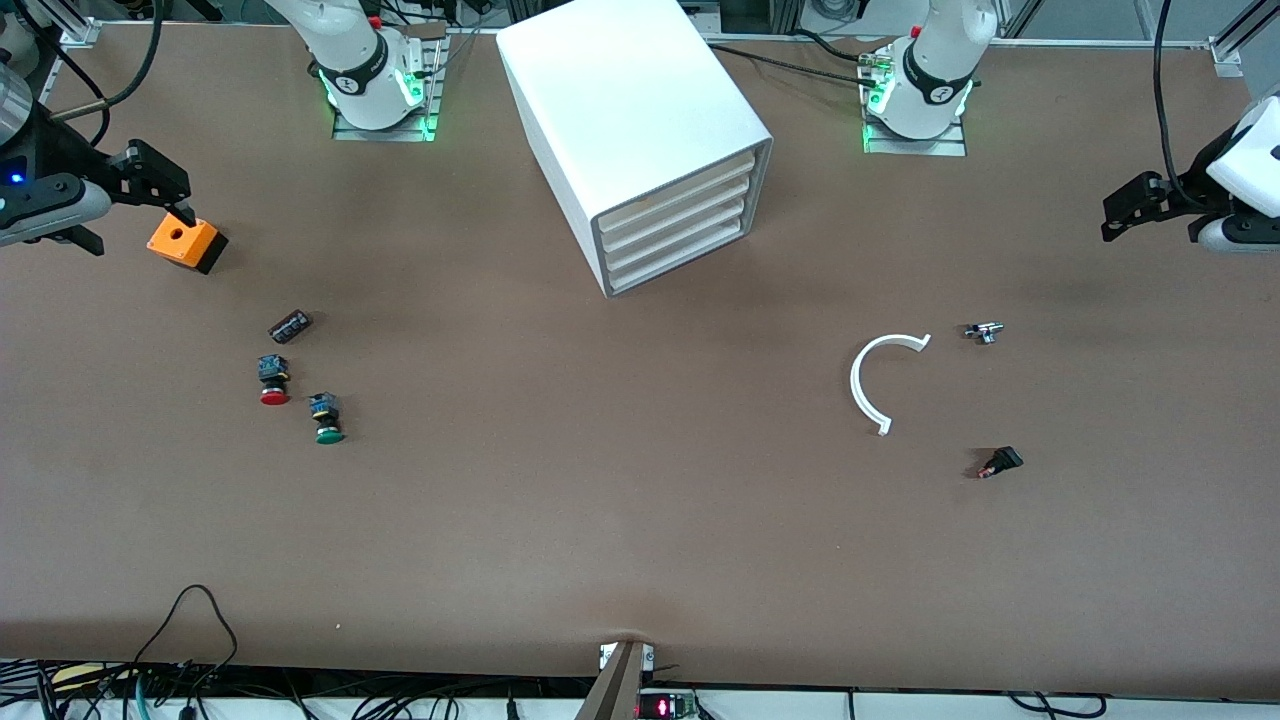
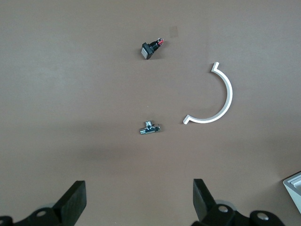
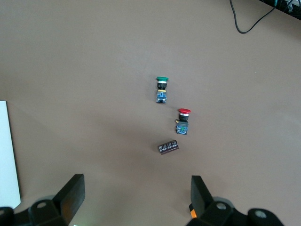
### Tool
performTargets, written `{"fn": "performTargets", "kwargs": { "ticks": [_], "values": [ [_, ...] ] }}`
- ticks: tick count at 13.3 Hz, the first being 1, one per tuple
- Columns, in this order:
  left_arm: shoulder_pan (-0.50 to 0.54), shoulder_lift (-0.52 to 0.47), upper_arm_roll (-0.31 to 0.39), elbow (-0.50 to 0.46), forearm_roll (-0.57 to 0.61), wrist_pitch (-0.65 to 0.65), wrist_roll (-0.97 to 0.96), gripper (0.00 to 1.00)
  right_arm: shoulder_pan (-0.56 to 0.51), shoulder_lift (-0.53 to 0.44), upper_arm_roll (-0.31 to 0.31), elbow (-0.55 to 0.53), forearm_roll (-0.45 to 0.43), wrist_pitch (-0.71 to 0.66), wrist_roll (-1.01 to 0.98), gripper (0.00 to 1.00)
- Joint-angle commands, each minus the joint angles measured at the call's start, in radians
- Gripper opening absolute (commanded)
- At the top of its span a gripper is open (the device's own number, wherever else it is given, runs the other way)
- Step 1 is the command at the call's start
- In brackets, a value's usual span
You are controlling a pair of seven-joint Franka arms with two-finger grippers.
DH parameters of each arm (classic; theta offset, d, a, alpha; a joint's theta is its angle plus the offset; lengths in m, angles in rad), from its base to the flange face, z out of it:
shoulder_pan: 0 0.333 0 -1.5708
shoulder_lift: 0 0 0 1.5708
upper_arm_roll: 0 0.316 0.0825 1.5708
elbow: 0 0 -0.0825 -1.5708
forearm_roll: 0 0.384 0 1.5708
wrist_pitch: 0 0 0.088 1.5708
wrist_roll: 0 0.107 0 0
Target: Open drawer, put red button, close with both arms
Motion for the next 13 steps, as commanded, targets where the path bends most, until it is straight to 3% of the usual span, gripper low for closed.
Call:
{"fn": "performTargets", "kwargs": {
  "ticks": [1, 5, 10, 13],
  "values": [
    [0.007, -0.010, -0.006, -0.001, 0.011, -0.009, 0.022, 1.00, 0.001, 0.001, 0.003, 0.011, -0.001, -0.009, -0.003, 1.00],
    [0.001, 0.003, -0.016, 0.001, -0.015, -0.060, 0.017, 1.00, 0.001, 0.001, 0.003, 0.013, 0.002, -0.009, 0.001, 1.00],
    [-0.011, 0.126, -0.017, 0.004, -0.269, -0.129, 0.020, 1.00, 0.001, 0.001, 0.002, 0.014, 0.003, -0.008, 0.004, 1.00],
    [-0.019, 0.210, -0.118, 0.007, -0.347, -0.143, 0.023, 1.00, 0.001, 0.001, 0.002, 0.014, 0.003, -0.008, 0.004, 1.00]
  ]
}}
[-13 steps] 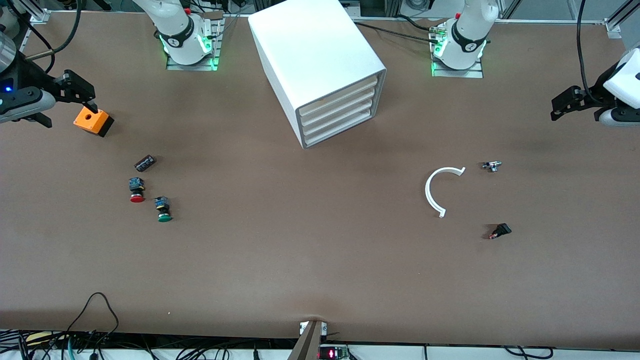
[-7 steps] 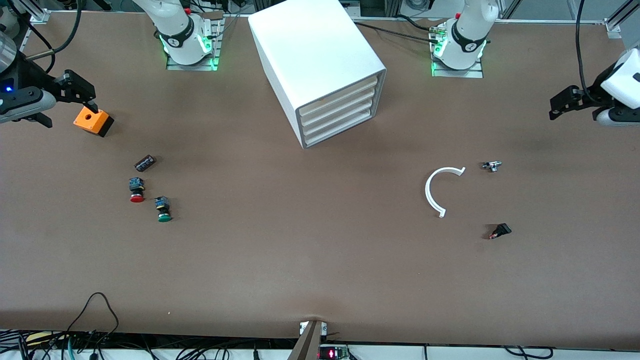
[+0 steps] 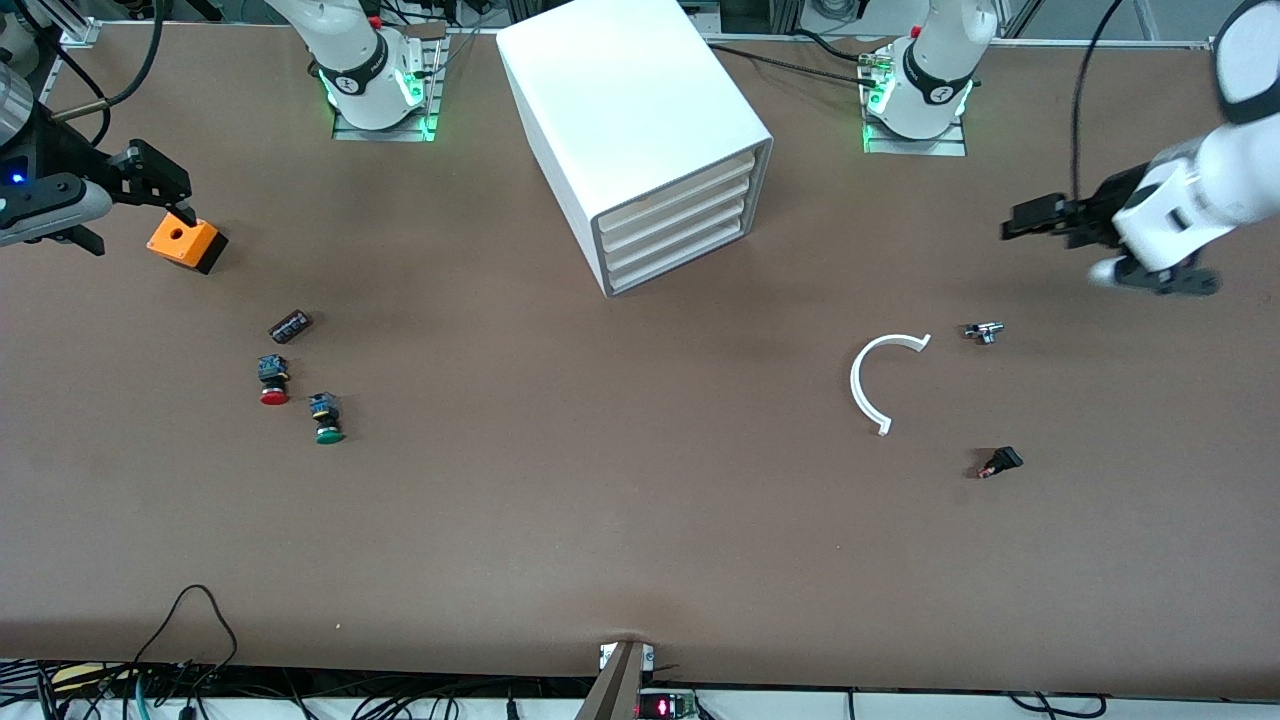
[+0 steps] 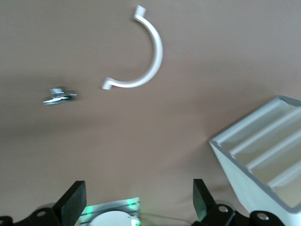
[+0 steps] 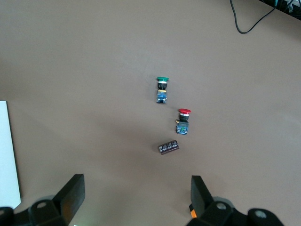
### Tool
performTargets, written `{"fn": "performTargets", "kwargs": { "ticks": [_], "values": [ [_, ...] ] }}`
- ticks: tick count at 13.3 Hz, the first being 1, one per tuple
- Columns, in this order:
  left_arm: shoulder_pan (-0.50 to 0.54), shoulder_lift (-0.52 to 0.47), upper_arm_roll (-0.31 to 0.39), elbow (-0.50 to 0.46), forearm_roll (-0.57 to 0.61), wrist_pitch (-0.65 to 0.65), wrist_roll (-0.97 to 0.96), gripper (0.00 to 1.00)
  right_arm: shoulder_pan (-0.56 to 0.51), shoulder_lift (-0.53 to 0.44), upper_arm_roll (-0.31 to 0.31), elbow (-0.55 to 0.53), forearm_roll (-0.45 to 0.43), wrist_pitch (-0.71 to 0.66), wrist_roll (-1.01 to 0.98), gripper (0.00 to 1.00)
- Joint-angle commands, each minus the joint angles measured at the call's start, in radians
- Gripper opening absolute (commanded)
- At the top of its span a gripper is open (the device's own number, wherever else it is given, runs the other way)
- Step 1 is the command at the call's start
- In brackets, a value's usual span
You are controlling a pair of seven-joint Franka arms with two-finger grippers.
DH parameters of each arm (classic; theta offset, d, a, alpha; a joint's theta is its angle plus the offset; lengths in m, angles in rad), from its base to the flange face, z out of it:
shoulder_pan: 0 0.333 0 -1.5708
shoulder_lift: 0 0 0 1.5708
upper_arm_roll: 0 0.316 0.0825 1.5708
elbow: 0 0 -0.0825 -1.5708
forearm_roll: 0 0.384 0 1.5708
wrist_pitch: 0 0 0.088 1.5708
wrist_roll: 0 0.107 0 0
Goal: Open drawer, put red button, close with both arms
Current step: 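Reach the left gripper to the cabinet's top drawer handle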
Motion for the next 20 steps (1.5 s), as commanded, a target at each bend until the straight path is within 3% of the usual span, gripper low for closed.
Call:
{"fn": "performTargets", "kwargs": {
  "ticks": [1, 4, 10, 15, 20],
  "values": [
    [-0.007, 0.082, -0.109, 0.027, -0.037, -0.021, 0.014, 1.00, 0.001, 0.001, 0.001, 0.014, 0.003, -0.006, 0.004, 1.00],
    [-0.008, 0.166, -0.162, 0.027, -0.159, -0.021, 0.030, 1.00, 0.001, 0.001, 0.003, 0.016, 0.003, -0.003, 0.004, 1.00],
    [-0.011, 0.349, -0.174, 0.027, -0.386, -0.018, 0.268, 1.00, 0.002, 0.001, 0.003, 0.016, 0.003, -0.003, 0.001, 1.00],
    [-0.011, 0.508, -0.237, 0.016, -0.587, -0.014, 0.490, 0.98, 0.002, 0.001, 0.003, 0.016, 0.003, 0.003, 0.003, 1.00],
    [-0.068, 0.577, -0.290, -0.007, -0.719, 0.023, 0.526, 0.90, 0.001, 0.006, 0.003, 0.016, 0.012, 0.003, -0.004, 1.00]
  ]
}}
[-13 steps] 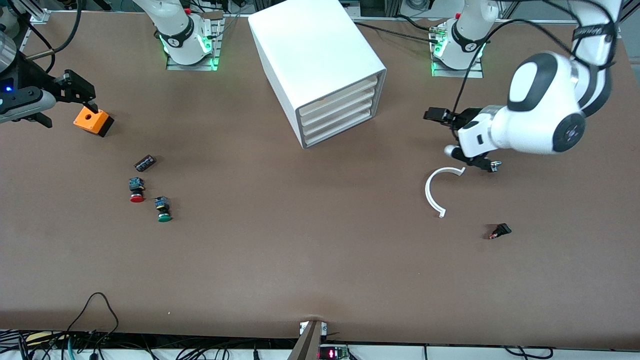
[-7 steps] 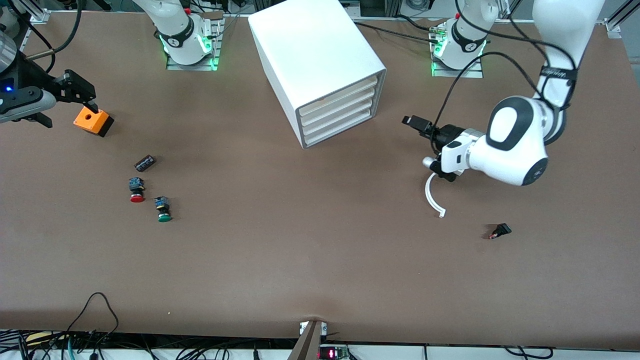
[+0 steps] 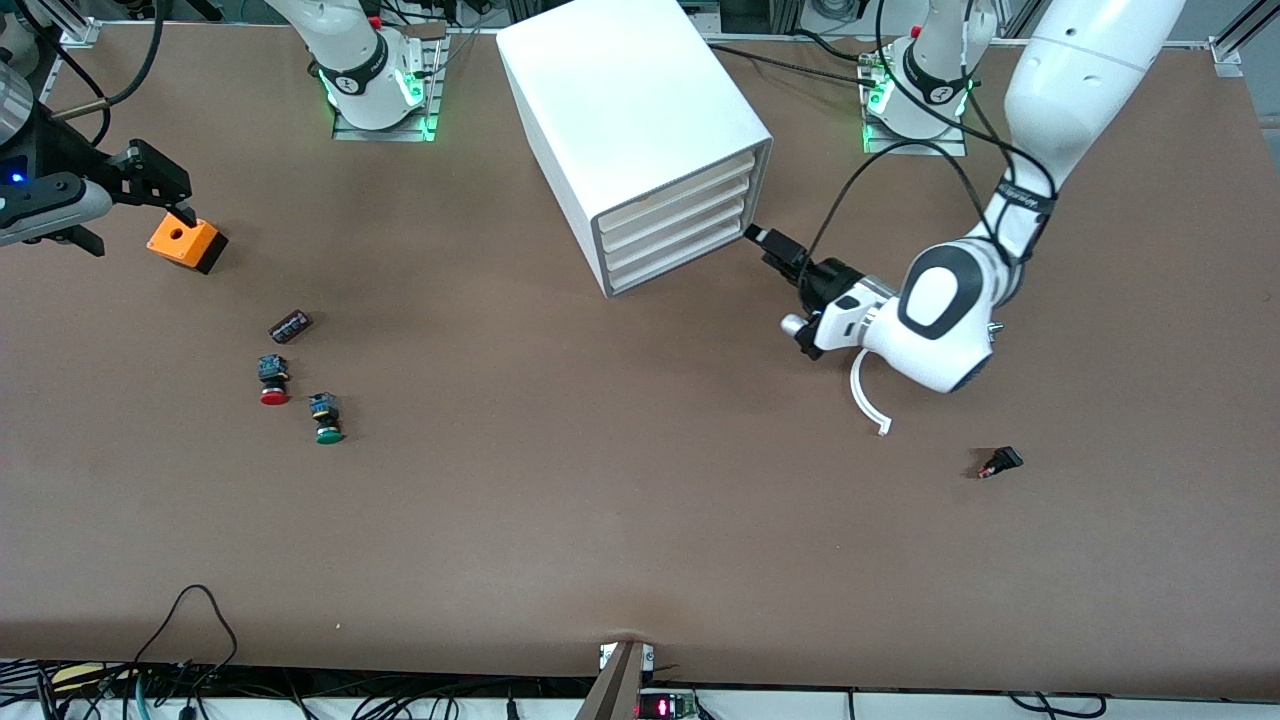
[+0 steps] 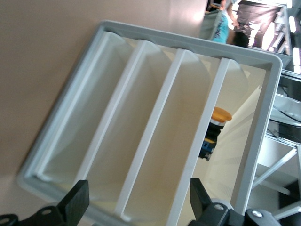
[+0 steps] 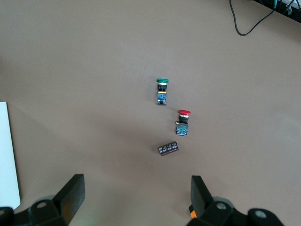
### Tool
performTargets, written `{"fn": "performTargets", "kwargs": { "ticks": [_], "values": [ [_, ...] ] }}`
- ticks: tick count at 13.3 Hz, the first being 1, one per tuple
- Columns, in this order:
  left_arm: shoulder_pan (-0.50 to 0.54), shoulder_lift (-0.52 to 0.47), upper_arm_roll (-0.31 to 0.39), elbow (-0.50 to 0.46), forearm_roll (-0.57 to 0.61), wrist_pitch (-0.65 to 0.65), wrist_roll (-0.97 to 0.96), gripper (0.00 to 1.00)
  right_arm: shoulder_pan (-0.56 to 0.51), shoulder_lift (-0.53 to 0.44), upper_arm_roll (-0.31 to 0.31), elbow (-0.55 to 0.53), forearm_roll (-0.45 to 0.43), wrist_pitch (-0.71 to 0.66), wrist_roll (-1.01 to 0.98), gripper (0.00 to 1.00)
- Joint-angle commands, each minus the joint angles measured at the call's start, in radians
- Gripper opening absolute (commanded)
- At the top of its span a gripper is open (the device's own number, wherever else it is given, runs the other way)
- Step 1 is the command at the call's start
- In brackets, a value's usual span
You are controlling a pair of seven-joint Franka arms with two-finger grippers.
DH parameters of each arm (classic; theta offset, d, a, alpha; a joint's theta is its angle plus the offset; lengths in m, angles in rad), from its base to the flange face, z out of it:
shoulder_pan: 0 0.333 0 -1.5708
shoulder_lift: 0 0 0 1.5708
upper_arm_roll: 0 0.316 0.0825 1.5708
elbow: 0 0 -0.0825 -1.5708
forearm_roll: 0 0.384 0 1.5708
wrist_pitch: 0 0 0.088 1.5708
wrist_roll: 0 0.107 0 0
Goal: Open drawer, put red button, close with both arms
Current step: 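Reach the left gripper to the cabinet's top drawer handle, then pull the drawer open with the left gripper while the right gripper reaches the buttons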
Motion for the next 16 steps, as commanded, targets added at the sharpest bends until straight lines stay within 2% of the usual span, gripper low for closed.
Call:
{"fn": "performTargets", "kwargs": {
  "ticks": [1, 4, 9, 12, 16],
  "values": [
    [-0.053, 0.008, -0.010, -0.025, -0.081, 0.045, 0.059, 0.89, 0.000, 0.009, 0.000, 0.013, 0.017, 0.001, -0.008, 1.00],
    [-0.108, 0.008, -0.010, -0.090, -0.166, 0.130, 0.140, 0.84, 0.000, 0.034, 0.000, 0.018, 0.024, 0.015, -0.016, 1.00],
    [-0.191, 0.005, -0.010, -0.162, -0.316, 0.186, 0.194, 0.64, -0.003, 0.078, 0.000, 0.050, 0.031, 0.051, -0.017, 1.00],
    [-0.196, 0.007, -0.010, -0.176, -0.353, 0.186, 0.192, 0.44, -0.005, 0.110, -0.001, 0.050, 0.027, 0.052, -0.005, 1.00],
    [-0.185, 0.010, -0.008, -0.174, -0.361, 0.187, 0.192, 0.26, -0.006, 0.159, -0.003, 0.062, 0.027, 0.061, -0.002, 1.00]
  ]
}}
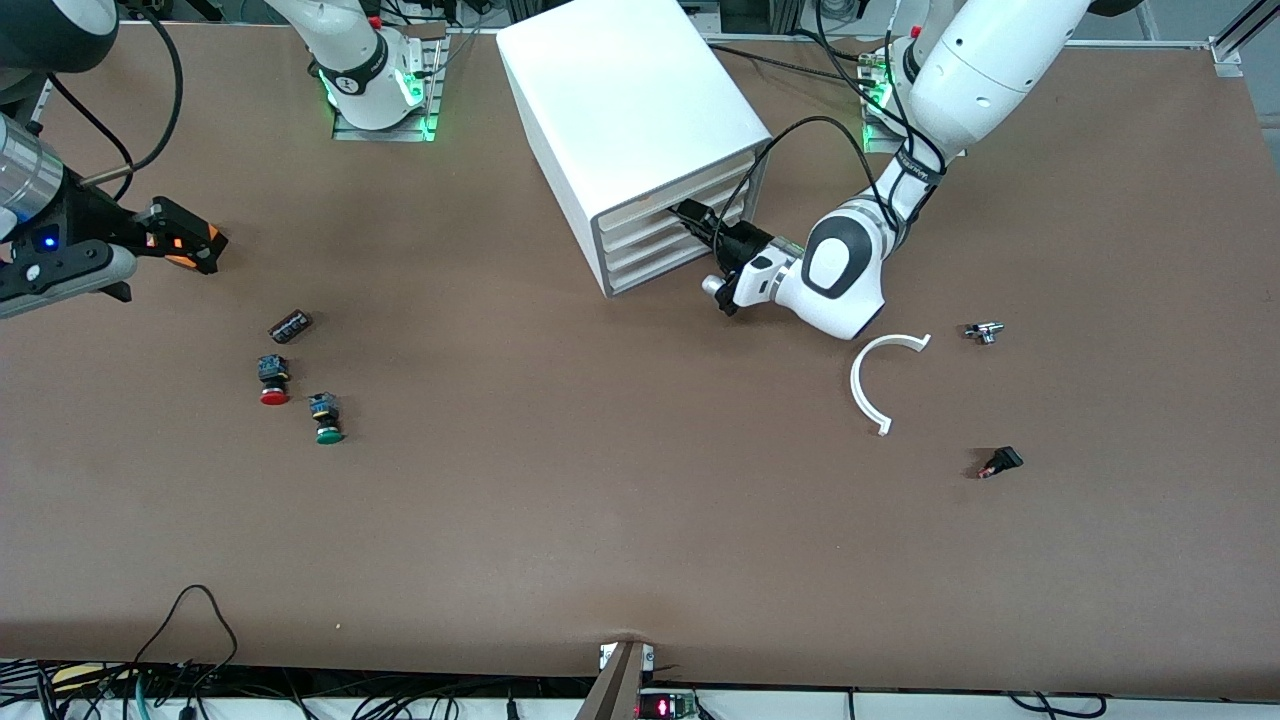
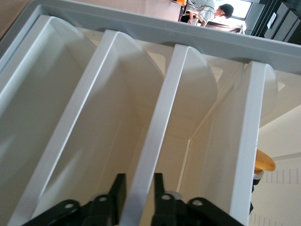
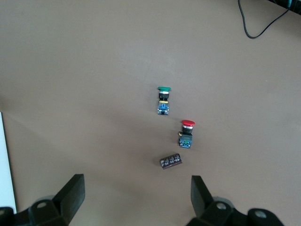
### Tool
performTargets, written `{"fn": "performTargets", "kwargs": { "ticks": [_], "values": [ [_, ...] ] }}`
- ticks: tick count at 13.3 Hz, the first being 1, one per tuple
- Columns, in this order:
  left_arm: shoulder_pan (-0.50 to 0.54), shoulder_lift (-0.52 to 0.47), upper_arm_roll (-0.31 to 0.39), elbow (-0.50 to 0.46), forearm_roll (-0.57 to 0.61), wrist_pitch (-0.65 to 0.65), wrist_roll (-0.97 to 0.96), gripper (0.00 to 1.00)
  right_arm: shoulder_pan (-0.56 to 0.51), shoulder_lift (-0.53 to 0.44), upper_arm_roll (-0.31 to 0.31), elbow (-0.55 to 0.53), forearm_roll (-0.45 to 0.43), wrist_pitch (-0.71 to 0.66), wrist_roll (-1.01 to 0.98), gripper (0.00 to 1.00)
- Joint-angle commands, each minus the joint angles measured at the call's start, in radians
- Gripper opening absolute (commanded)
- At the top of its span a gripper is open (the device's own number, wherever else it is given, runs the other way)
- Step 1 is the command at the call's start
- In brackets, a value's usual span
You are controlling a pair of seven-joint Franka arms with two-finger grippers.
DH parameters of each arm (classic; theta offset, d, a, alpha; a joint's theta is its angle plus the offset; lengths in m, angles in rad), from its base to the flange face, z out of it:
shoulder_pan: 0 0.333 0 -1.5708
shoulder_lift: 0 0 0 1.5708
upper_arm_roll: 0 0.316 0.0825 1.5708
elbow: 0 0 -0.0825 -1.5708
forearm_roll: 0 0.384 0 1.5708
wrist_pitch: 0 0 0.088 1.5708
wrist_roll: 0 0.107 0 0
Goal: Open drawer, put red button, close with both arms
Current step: 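Pull the drawer open with the left gripper while the right gripper reaches the buttons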
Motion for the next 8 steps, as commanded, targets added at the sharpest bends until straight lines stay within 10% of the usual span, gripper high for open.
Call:
{"fn": "performTargets", "kwargs": {
  "ticks": [1, 8],
  "values": [
    [-0.004, -0.010, 0.003, -0.014, -0.037, 0.007, 0.029, 0.24, -0.003, 0.075, 0.001, 0.039, 0.005, 0.009, -0.002, 1.00],
    [0.027, 0.012, 0.036, 0.018, -0.050, 0.007, -0.001, 0.21, -0.015, 0.224, -0.002, 0.044, -0.003, 0.032, -0.019, 1.00]
  ]
}}
